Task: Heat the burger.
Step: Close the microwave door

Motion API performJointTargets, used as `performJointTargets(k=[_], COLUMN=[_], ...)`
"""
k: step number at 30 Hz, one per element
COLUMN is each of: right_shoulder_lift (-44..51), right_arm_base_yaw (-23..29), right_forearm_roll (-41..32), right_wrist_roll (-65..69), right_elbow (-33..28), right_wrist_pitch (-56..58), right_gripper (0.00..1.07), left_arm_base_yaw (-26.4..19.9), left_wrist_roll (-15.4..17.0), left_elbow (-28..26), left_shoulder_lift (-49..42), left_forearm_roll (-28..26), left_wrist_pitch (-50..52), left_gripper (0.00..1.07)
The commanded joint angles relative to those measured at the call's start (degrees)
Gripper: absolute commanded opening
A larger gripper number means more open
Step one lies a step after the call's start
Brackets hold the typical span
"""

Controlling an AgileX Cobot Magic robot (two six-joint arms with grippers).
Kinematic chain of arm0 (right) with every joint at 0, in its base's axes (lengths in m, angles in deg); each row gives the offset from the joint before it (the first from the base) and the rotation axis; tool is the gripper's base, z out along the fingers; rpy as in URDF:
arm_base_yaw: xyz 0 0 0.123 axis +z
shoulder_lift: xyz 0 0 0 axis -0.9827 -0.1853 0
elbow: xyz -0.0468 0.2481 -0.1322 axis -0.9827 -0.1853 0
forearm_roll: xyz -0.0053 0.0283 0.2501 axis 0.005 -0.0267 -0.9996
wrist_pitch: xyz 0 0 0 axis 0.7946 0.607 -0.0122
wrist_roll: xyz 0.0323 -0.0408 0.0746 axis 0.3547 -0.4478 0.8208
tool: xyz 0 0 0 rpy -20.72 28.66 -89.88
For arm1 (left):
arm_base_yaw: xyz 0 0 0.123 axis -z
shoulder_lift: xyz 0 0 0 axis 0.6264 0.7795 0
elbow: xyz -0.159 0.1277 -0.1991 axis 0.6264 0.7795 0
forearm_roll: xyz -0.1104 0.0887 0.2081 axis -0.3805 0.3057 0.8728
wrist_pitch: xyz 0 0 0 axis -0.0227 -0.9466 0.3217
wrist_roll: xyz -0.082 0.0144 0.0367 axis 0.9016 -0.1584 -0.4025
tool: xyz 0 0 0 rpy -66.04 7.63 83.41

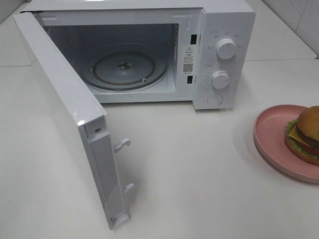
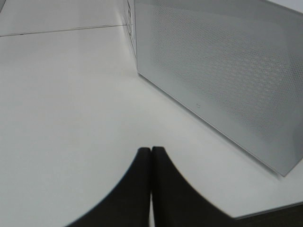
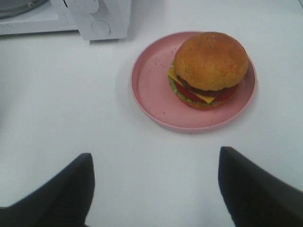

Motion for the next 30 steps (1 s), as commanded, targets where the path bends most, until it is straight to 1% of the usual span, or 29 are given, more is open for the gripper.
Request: performJointTargets(k=[1,2,3,5,12,16,18,19,20,22,23,24,25,27,28,30], right_shoulder_lift=[3.1,5.7,5.7,9.0,9.4,9.4,9.4,9.4,9.4,9.4,9.4,9.4,9.4,9.4,9.4,9.4], right_arm_base_yaw=[-0.4,-0.4,-0.4,-0.4,-0.4,-0.4,-0.4,-0.4,-0.4,-0.4,-0.4,-0.4,-0.4,-0.4,-0.4,-0.4], right_forearm_roll=[-1.3,-1.8,-1.8,-1.8,-1.8,-1.8,-1.8,-1.8,-1.8,-1.8,-1.8,-1.8,-1.8,-1.8,-1.8,-1.8], right_wrist_roll=[-2.1,-2.8,-2.8,-2.9,-2.9,-2.8,-2.8,-2.8,-2.8,-2.8,-2.8,-2.8,-2.8,-2.8,-2.8,-2.8], right_elbow=[-0.2,-0.2,-0.2,-0.2,-0.2,-0.2,-0.2,-0.2,-0.2,-0.2,-0.2,-0.2,-0.2,-0.2,-0.2,-0.2], right_wrist_pitch=[-0.9,-0.9,-0.9,-0.9,-0.9,-0.9,-0.9,-0.9,-0.9,-0.9,-0.9,-0.9,-0.9,-0.9,-0.9,-0.9], right_gripper=[0.69,0.69,0.69,0.69,0.69,0.69,0.69,0.69,0.69,0.69,0.69,0.69,0.69,0.69,0.69,0.69], left_arm_base_yaw=[0.1,0.1,0.1,0.1,0.1,0.1,0.1,0.1,0.1,0.1,0.1,0.1,0.1,0.1,0.1,0.1], left_wrist_roll=[-0.1,-0.1,-0.1,-0.1,-0.1,-0.1,-0.1,-0.1,-0.1,-0.1,-0.1,-0.1,-0.1,-0.1,-0.1,-0.1], left_elbow=[0.1,0.1,0.1,0.1,0.1,-0.8,-1.7,-1.7,-1.7,-1.6,-1.5,-1.5,-1.4,-1.4,-1.4,-1.4], left_shoulder_lift=[-0.3,-0.3,-0.3,-0.3,0.2,1.7,3.0,3.0,4.2,4.8,6.6,6.6,8.9,10.0,12.8,14.0], left_forearm_roll=[-0.1,-0.1,-0.1,-0.1,-0.3,-0.3,-0.3,-0.3,-0.3,-0.3,-0.3,-0.3,-0.2,-0.2,-0.2,-0.2], left_wrist_pitch=[0.7,0.7,0.7,0.7,0.9,1.9,5.6,5.6,9.2,10.5,13.1,13.1,15.5,16.4,18.2,19.0], left_gripper=[0.0,0.0,0.0,0.0,0.0,0.0,0.0,0.0,0.0,0.0,0.0,0.0,0.0,0.0,0.0,0.0])
